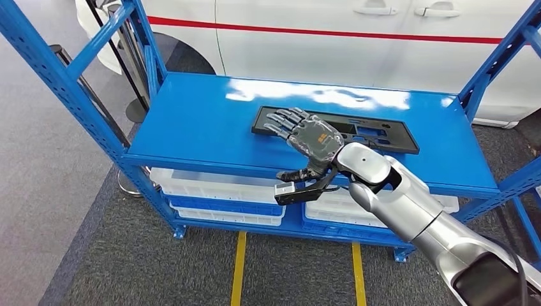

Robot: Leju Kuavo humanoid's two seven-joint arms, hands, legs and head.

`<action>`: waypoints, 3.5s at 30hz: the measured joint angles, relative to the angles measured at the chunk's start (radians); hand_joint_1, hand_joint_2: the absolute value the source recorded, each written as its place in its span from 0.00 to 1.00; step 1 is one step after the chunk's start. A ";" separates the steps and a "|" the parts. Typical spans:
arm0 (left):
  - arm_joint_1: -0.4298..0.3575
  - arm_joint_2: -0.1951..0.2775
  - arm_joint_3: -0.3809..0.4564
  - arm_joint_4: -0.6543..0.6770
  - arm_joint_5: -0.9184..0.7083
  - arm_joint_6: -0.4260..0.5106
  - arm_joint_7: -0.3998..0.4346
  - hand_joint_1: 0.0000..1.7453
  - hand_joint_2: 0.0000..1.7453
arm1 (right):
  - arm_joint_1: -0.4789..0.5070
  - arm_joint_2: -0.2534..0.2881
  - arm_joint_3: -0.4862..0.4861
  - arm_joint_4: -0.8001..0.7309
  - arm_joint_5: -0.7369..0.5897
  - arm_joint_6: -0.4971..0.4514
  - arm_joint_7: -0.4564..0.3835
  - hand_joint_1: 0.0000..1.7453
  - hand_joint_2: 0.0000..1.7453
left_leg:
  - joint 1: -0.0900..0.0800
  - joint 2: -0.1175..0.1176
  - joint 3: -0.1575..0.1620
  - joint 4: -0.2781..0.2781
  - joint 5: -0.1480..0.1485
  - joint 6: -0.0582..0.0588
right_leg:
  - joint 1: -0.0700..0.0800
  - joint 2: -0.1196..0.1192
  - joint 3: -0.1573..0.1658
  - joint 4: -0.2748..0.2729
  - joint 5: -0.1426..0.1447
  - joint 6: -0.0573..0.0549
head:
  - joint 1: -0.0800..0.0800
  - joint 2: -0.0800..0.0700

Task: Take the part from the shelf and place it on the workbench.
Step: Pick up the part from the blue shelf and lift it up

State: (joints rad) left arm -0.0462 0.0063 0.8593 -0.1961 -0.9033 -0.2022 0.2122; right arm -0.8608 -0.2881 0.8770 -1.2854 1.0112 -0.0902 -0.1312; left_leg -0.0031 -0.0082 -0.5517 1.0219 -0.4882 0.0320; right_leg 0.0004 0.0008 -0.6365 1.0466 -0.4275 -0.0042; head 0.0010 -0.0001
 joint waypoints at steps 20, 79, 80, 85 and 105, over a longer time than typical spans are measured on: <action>0.000 0.002 0.002 0.001 -0.010 0.000 0.000 0.00 0.00 | -0.003 0.005 -0.002 0.010 -0.009 0.013 0.004 0.00 0.00 | 0.016 0.001 -0.043 0.001 0.043 0.003 | -0.017 0.000 0.011 0.057 -0.078 0.029 | -0.001 0.000; 0.003 -0.002 0.047 0.003 -0.002 -0.005 -0.061 0.00 0.00 | 0.003 0.124 0.007 0.283 -0.037 0.054 0.059 0.00 1.00 | 0.016 0.002 -0.058 0.007 0.049 -0.020 | -0.008 -0.002 0.065 -0.025 -0.045 0.015 | -0.003 0.000; 0.003 -0.002 0.047 0.003 -0.005 -0.006 -0.062 0.00 0.00 | 0.004 0.132 0.005 0.303 -0.037 0.047 0.064 0.00 1.00 | 0.016 0.002 -0.058 0.007 0.049 -0.020 | -0.008 -0.002 0.065 -0.025 -0.045 0.014 | -0.003 0.000; 0.002 -0.002 0.046 0.003 -0.031 -0.013 -0.074 0.00 0.00 | 0.007 0.193 -0.023 0.467 -0.037 -0.033 0.078 0.00 1.00 | 0.016 0.002 -0.058 0.007 0.050 -0.020 | -0.008 -0.002 0.065 -0.024 -0.045 0.014 | -0.003 0.000; 0.000 -0.005 0.046 0.003 -0.072 -0.012 -0.099 0.00 0.00 | -0.048 0.312 -0.162 0.841 -0.041 -0.253 0.198 0.00 1.00 | 0.016 0.003 -0.049 0.007 0.050 -0.021 | -0.008 -0.001 0.073 -0.024 -0.046 0.013 | -0.003 0.000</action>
State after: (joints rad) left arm -0.0464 0.0017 0.9056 -0.1934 -0.9756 -0.2137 0.1131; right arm -0.9092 0.0237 0.7152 -0.4445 0.9697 -0.3431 0.0670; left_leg 0.0133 -0.0055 -0.6008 1.0288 -0.4385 0.0109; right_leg -0.0075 -0.0003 -0.5634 1.0226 -0.4735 0.0088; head -0.0022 -0.0003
